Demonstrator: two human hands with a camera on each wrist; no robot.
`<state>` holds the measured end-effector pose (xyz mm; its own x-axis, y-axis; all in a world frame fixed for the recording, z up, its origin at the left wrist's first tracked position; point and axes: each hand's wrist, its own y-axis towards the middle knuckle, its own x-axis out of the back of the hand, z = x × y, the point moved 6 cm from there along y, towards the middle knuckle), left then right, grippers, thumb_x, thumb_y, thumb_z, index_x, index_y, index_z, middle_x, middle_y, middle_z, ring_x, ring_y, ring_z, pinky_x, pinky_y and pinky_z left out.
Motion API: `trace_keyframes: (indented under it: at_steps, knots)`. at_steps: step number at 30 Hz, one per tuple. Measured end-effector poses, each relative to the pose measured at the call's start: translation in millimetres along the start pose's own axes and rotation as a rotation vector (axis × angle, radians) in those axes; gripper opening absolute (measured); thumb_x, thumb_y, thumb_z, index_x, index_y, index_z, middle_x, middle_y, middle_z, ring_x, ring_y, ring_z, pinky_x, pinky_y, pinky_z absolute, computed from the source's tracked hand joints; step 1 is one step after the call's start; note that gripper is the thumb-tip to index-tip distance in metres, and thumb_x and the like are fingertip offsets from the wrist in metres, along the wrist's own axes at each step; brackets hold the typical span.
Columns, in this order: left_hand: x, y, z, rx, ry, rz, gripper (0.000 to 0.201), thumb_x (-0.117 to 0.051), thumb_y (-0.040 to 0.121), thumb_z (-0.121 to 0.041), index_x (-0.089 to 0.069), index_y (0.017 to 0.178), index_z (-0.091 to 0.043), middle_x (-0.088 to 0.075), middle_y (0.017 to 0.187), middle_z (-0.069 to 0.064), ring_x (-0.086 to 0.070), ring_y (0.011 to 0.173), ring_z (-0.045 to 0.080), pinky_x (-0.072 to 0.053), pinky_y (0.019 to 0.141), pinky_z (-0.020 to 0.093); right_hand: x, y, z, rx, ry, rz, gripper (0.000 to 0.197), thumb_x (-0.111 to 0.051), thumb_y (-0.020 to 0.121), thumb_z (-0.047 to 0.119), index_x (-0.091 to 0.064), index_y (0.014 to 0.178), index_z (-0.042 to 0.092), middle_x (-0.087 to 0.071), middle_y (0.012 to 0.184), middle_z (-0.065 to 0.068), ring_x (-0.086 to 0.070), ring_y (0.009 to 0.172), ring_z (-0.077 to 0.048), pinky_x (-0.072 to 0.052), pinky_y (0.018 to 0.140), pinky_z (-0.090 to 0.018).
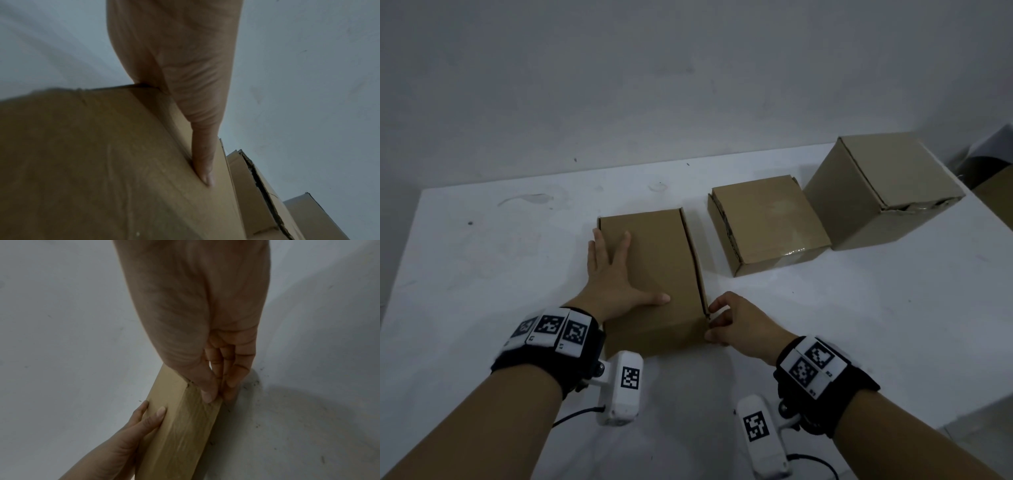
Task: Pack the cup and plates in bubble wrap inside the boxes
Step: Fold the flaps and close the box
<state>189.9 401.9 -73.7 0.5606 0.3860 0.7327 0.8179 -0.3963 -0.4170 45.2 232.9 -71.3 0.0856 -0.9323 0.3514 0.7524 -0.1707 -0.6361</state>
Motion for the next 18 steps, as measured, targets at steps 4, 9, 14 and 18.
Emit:
trace_keyframes:
  at_steps: [4, 9, 14, 18]
  knots:
    - [0, 0, 0, -0.001, 0.004, -0.002, 0.137, -0.08, 0.05, -0.063, 0.013, 0.147, -0.036, 0.042, 0.147, -0.001, 0.032, 0.139, 0.023, 0.003, 0.117, 0.046, 0, 2, 0, 0.017, -0.01, -0.022, 0.041, -0.074, 0.079, 0.011, -0.048, 0.109, 0.018, -0.065, 0.097, -0.005, -0.059, 0.076, -0.013, -0.05, 0.074, -0.024]
    - [0, 0, 1, -0.008, -0.002, -0.001, 0.137, -0.08, 0.05, -0.062, 0.013, 0.147, -0.037, 0.043, 0.147, -0.001, 0.032, 0.139, 0.023, 0.002, 0.117, 0.046, 2, 7, 5, 0.059, -0.125, -0.068, 0.044, -0.075, 0.078, 0.013, -0.048, 0.113, 0.018, -0.065, 0.101, -0.007, -0.061, 0.085, -0.018, -0.051, 0.078, -0.03]
    - [-1, 1, 2, -0.017, 0.002, -0.012, 0.138, -0.08, 0.049, -0.063, 0.014, 0.147, -0.038, 0.043, 0.147, -0.001, 0.031, 0.14, 0.023, 0.001, 0.117, 0.046, 0, -1, 28, 0.325, -0.875, -0.222, 0.081, -0.062, 0.088, 0.031, -0.011, 0.149, 0.022, -0.044, 0.129, -0.006, -0.058, 0.098, -0.027, -0.051, 0.076, -0.037]
    - [-2, 2, 1, -0.012, 0.007, -0.024, 0.138, -0.081, 0.049, -0.062, 0.013, 0.147, -0.037, 0.043, 0.147, -0.001, 0.031, 0.14, 0.023, 0.001, 0.117, 0.045, -14, 2, 30, 0.495, -1.135, -0.247, 0.085, -0.054, 0.092, 0.027, 0.007, 0.151, 0.021, -0.047, 0.131, -0.006, -0.054, 0.102, -0.026, -0.042, 0.077, -0.036]
